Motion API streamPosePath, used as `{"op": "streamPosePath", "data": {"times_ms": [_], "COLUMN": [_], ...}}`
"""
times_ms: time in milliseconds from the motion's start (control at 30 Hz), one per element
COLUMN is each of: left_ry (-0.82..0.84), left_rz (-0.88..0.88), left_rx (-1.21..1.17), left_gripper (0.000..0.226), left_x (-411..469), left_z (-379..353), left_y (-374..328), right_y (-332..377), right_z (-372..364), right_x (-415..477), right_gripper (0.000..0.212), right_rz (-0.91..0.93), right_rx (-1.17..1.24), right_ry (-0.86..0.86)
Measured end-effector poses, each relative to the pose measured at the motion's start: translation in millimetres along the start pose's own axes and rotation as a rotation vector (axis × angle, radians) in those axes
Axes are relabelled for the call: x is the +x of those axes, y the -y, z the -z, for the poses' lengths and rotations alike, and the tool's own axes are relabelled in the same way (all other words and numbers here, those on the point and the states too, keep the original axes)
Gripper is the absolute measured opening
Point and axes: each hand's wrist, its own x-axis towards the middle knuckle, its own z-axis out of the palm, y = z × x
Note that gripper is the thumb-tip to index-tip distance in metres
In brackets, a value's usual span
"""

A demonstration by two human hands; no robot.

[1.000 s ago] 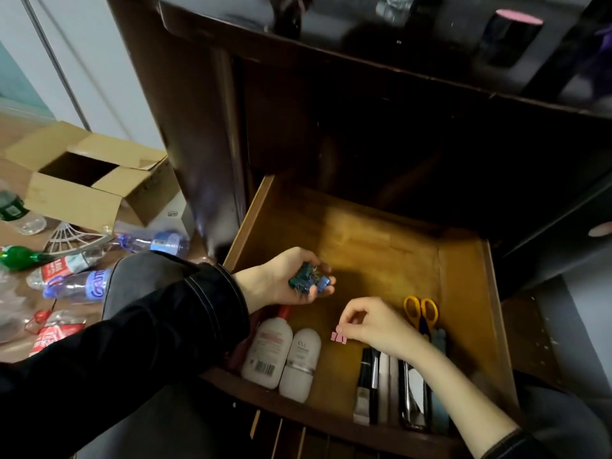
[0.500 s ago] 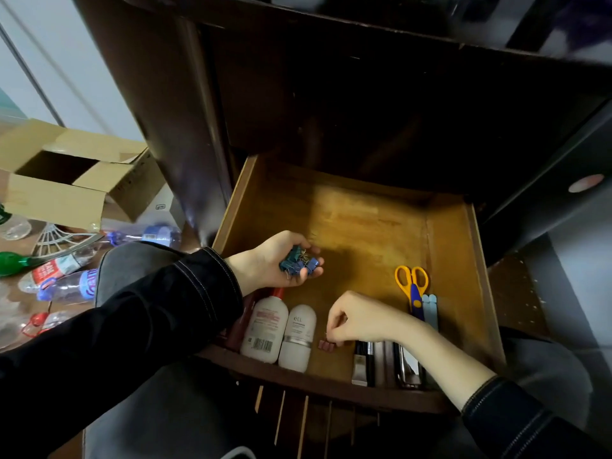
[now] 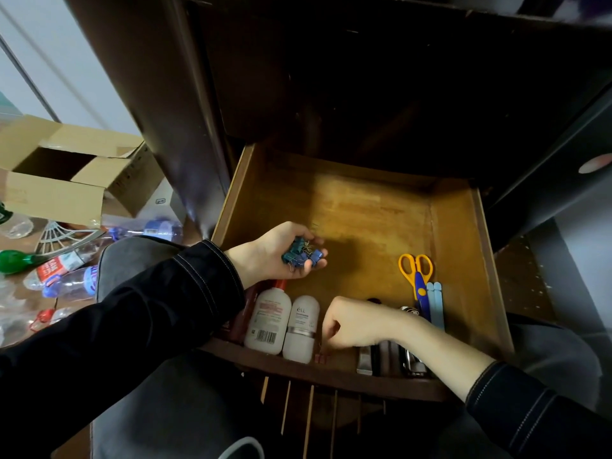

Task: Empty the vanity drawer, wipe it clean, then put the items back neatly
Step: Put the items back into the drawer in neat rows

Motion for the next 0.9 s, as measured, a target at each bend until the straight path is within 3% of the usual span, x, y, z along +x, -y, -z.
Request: {"op": "streamPosePath", "data": {"times_ms": [267, 367, 500, 600, 900], "left_ry": [-0.010, -0.010, 0.014, 0.010, 0.001], "left_rz": [0.016, 0.025, 0.061, 0.100, 0.148], "left_rx": [-0.142, -0.162, -0.201, -0.167, -0.139], "left_gripper": [0.017, 0.016, 0.017, 0.019, 0.015], "left_x": [-2, -3, -6, -5, 5], "left_z": [-4, -6, -10, -16, -41], "left_y": [2, 2, 3, 6, 11], "right_y": [-4, -13, -24, -20, -26], "right_z": [2, 20, 40, 40, 41], "right_x": [-2, -9, -14, -11, -7], "right_gripper": [0.027, 0.030, 0.029, 0.013, 0.015], "right_rz": [-0.006, -0.080, -0.134, -0.062, -0.029], "right_rx": [0.008, 0.117, 0.157, 0.198, 0.167], "right_ry": [0.059, -0.112, -0.550, -0.822, -0.852]}}
